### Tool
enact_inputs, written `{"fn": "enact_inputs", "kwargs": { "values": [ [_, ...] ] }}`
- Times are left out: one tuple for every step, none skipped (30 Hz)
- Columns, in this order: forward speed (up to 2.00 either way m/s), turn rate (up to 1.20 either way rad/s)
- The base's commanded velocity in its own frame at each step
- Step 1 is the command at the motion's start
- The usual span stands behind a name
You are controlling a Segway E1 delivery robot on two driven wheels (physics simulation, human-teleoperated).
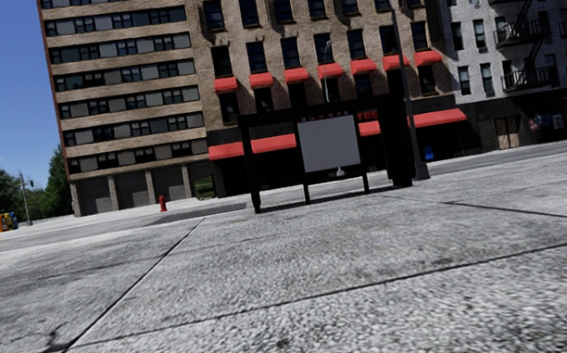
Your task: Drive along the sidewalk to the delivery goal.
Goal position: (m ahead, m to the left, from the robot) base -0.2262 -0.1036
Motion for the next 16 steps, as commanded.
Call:
{"fn": "enact_inputs", "kwargs": {
  "values": [
    [0.00,0.00],
    [0.00,0.00],
    [0.00,0.00],
    [0.00,0.00],
    [0.00,0.00],
    [0.00,0.00],
    [0.00,0.00],
    [0.00,0.00],
    [0.00,0.00],
    [0.00,0.00],
    [0.00,0.00],
    [0.00,0.00],
    [0.00,0.00],
    [0.00,0.00],
    [0.00,0.00],
    [0.00,0.00]
  ]
}}
